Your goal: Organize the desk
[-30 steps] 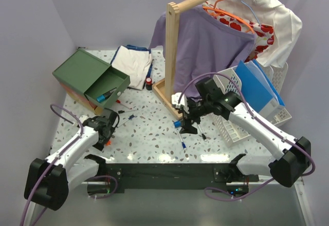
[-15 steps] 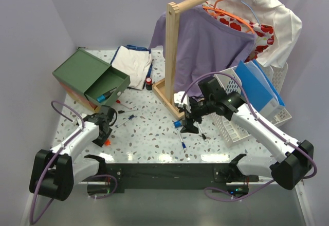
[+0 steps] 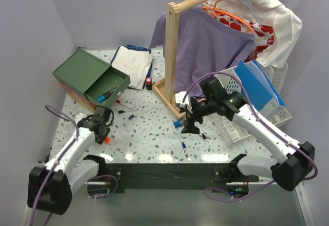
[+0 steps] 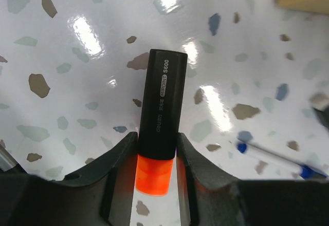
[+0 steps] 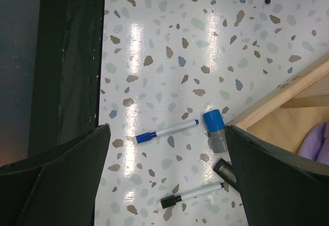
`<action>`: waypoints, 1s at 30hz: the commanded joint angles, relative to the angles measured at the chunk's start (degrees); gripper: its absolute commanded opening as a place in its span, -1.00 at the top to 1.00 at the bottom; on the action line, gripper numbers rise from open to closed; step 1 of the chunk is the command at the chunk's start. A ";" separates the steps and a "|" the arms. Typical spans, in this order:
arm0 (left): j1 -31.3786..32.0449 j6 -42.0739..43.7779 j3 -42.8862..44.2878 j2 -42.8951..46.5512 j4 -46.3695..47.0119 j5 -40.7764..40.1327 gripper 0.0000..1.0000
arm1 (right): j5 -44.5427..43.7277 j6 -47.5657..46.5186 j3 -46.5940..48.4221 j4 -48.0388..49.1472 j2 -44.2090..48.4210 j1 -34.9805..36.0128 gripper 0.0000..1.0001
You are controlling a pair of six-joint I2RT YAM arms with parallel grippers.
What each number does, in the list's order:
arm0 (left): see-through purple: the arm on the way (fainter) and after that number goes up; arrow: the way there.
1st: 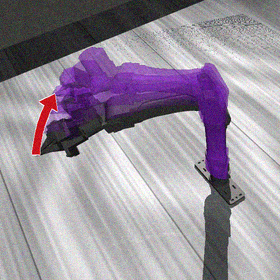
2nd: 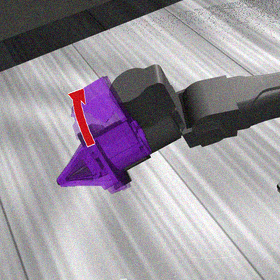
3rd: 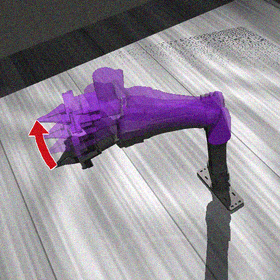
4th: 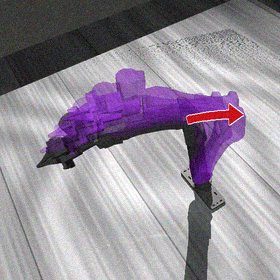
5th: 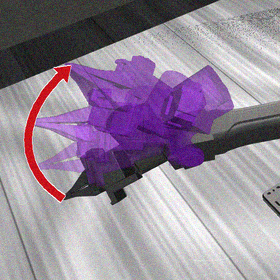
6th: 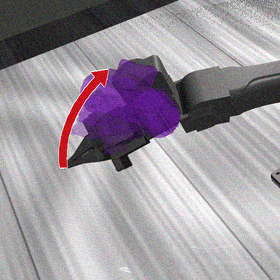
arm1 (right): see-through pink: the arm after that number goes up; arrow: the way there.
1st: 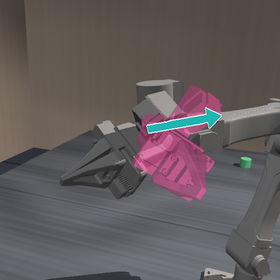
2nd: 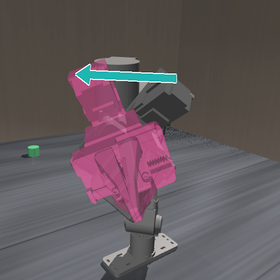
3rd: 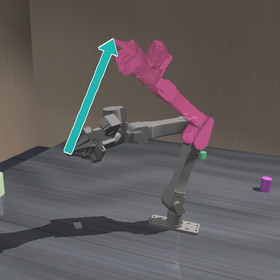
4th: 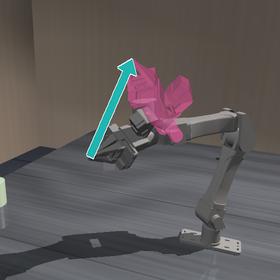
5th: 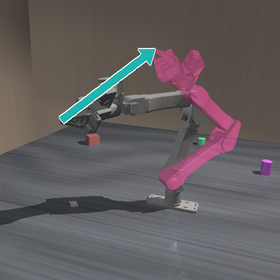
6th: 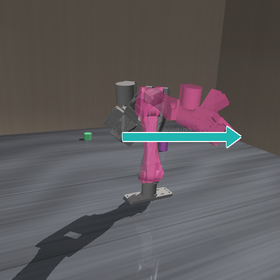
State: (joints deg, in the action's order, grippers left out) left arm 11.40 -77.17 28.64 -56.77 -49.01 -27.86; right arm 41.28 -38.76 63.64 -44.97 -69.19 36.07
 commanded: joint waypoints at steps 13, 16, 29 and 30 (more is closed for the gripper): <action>-0.41 26.25 34.45 17.66 -13.07 0.43 1.00 | 2.23 -2.02 1.84 -1.00 -0.51 -0.39 -0.97; -0.41 44.08 36.39 16.79 -2.63 9.38 1.00 | 1.88 -2.46 1.75 -1.26 -0.68 -0.48 -0.98; -0.41 79.34 40.61 -2.45 12.97 22.67 0.98 | 2.84 -3.16 1.40 -1.87 -2.35 -2.15 -0.97; -0.41 79.97 41.05 -3.42 13.24 22.67 0.95 | 2.84 -3.25 1.32 -1.79 -2.53 -2.32 -0.97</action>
State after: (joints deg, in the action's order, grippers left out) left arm 11.27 -7.92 66.52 -56.77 -41.17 -7.68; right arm 41.80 -40.73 63.64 -46.46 -71.13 34.35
